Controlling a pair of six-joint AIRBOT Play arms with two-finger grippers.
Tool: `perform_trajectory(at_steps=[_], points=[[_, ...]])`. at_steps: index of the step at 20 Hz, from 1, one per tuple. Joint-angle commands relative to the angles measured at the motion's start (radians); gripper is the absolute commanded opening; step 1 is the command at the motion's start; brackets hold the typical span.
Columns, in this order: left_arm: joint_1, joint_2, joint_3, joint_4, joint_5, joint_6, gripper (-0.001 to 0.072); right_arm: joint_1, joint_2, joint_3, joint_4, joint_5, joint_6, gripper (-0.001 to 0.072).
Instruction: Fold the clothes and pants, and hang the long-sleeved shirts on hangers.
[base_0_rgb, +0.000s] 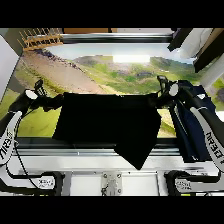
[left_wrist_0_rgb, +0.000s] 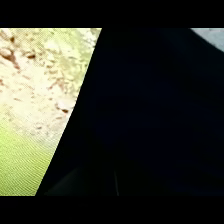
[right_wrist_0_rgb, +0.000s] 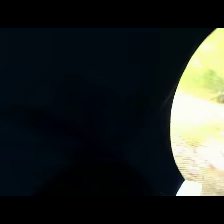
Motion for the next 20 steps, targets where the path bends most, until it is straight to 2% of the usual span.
perform_trajectory(at_steps=[1,2,3,4,5,6,9,12,16,20], points=[[0.001,0.007,-0.049,-0.002,0.012,0.002,0.0004,0.009,0.011,-0.072,0.002,-0.028,0.005,0.002],[0.001,0.008,-0.045,-0.003,-0.005,0.002,0.0004,0.009,0.012,-0.072,0.002,-0.029,0.005,0.0026],[0.001,0.009,-0.034,-0.003,-0.032,0.002,0.0086,0.008,0.016,-0.071,0.002,-0.022,0.008,0.0039],[0.002,0.018,-0.016,0.0,-0.058,0.002,0.0408,0.007,0.027,-0.064,0.001,-0.01,0.008,0.0221],[0.01,0.039,0.003,0.002,-0.079,0.002,0.0565,0.001,0.05,-0.05,0.0,0.008,0.008,0.0471],[0.024,0.077,0.023,0.002,-0.108,0.002,0.0563,-0.008,0.089,-0.031,-0.008,0.036,0.008,0.0533],[0.091,0.238,0.012,0.037,-0.2,0.002,0.0563,-0.062,0.274,-0.022,-0.044,0.123,0.009,0.053],[0.162,0.415,-0.142,0.162,-0.247,-0.027,0.0563,-0.095,0.429,-0.027,-0.044,0.162,0.008,0.053],[0.29,0.571,-0.44,0.157,-0.24,-0.052,0.0563,-0.09,0.532,-0.032,-0.02,0.161,0.008,0.053],[0.372,0.603,-0.614,0.076,-0.188,-0.06,0.0562,-0.09,0.535,-0.033,0.003,0.161,0.008,0.053]])
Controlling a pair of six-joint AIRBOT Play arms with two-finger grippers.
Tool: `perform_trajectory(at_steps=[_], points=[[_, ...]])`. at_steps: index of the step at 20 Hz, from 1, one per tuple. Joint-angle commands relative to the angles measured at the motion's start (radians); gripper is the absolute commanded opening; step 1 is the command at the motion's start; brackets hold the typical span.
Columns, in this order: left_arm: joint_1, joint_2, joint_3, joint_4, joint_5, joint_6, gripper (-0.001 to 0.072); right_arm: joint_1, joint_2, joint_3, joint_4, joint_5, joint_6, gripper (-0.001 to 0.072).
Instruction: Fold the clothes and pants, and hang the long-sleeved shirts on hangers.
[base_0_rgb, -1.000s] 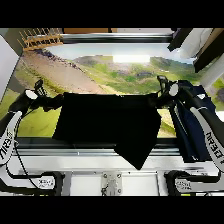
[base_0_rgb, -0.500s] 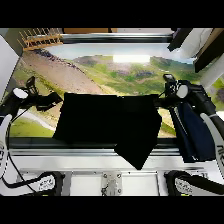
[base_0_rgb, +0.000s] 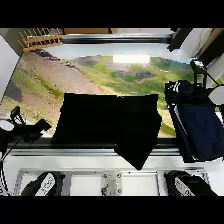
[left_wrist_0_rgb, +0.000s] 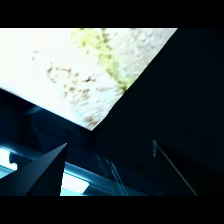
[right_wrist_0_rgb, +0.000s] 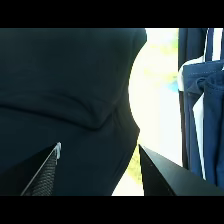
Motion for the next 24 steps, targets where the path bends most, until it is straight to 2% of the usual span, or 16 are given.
perform_trajectory(at_steps=[1,6,10,11,14,18,21,24], points=[[0.062,0.024,-0.14,-0.08,0.047,-0.009,0.0562,-0.001,0.02,-0.001,0.029,0.003,0.001,0.053],[-0.006,-0.134,-0.111,-0.193,0.111,-0.009,0.0562,-0.002,0.019,-0.001,0.038,0.004,0.0,0.053],[-0.127,-0.225,-0.04,-0.205,0.149,-0.018,0.0561,-0.003,0.019,-0.002,0.036,0.017,0.0,0.053],[-0.147,-0.238,-0.023,-0.204,0.148,-0.027,0.046,-0.006,0.019,-0.004,0.029,0.033,-0.004,0.053],[-0.183,-0.228,-0.005,-0.201,0.141,-0.022,0.0001,-0.053,0.038,-0.055,0.017,0.104,-0.005,0.053],[-0.184,-0.114,-0.075,-0.2,0.14,-0.007,0.0004,-0.174,0.108,-0.307,0.053,0.179,-0.003,0.0531],[-0.184,-0.034,-0.121,-0.201,0.134,0.0,0.0004,-0.225,0.12,-0.561,0.21,0.166,-0.004,0.0531],[-0.184,0.016,-0.138,-0.201,0.134,0.0,0.0004,-0.188,0.12,-0.74,0.356,0.093,-0.026,0.0529]])
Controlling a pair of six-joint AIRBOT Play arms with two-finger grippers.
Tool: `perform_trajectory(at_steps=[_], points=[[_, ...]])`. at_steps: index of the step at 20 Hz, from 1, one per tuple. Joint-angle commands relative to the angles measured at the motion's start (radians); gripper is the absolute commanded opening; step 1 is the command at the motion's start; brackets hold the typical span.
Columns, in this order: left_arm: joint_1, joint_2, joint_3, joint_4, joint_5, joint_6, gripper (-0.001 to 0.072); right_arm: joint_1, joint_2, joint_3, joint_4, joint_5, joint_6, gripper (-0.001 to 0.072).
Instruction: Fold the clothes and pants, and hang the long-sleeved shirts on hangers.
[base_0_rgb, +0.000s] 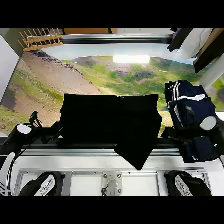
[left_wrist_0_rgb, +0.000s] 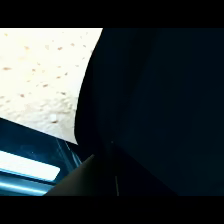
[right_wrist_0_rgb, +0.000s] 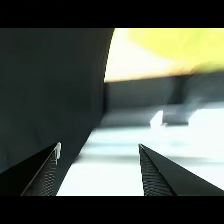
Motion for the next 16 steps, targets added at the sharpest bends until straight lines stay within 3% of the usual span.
perform_trajectory(at_steps=[1,8,12,14,15,16], points=[[-0.001,0.061,-0.022,-0.001,0.0,0.003,0.0004,0.033,0.007,-0.212,0.18,-0.065,-0.017,0.0528],[-0.001,0.071,-0.022,-0.001,0.0,0.003,0.0004,0.273,-0.026,-0.259,0.225,-0.235,0.044,0.0508],[-0.001,0.071,-0.021,-0.001,0.001,0.003,0.0004,0.304,-0.047,-0.258,0.254,-0.285,0.043,0.0505],[-0.001,0.071,-0.021,-0.001,0.001,0.003,0.0004,0.304,-0.047,-0.251,0.254,-0.295,0.034,0.0242],[0.0,0.071,-0.018,0.004,0.0,0.003,0.0004,0.304,-0.046,-0.242,0.253,-0.293,0.023,0.0183],[0.004,0.071,-0.008,0.025,-0.009,0.003,0.0004,0.304,-0.044,-0.229,0.252,-0.291,0.014,0.0062]])
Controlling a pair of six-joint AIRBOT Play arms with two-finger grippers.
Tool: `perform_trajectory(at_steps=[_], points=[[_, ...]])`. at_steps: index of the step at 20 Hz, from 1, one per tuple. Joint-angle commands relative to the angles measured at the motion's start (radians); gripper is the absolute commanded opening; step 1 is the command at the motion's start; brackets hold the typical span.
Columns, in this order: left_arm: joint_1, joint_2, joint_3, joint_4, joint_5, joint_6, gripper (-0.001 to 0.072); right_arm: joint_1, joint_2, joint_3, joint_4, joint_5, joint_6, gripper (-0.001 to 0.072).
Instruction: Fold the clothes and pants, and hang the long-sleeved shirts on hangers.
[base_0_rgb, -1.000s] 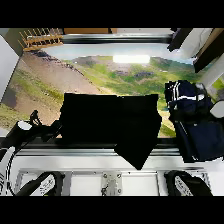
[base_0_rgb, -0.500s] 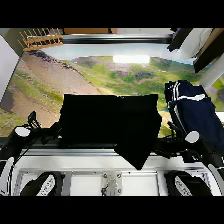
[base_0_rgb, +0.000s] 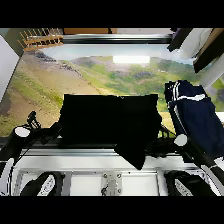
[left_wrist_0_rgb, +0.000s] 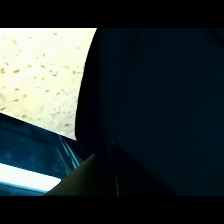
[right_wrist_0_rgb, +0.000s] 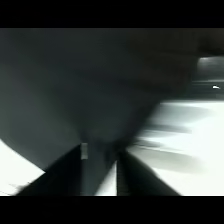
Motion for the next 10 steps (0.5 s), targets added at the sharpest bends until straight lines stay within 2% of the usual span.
perform_trajectory(at_steps=[1,4,7,10], points=[[0.013,0.002,0.029,0.047,-0.023,0.0,0.0004,0.006,0.007,0.033,-0.037,0.006,-0.018,0.0017],[0.067,0.002,0.105,0.108,-0.107,0.009,0.0004,0.006,0.034,0.106,-0.092,0.037,-0.014,0.0017],[0.098,0.002,0.149,0.124,-0.199,0.053,0.0004,0.006,0.036,0.198,-0.216,0.163,-0.014,0.0016],[0.097,0.002,0.156,0.182,-0.261,0.053,0.0004,0.005,0.036,0.301,-0.378,0.294,-0.008,0.0015]])
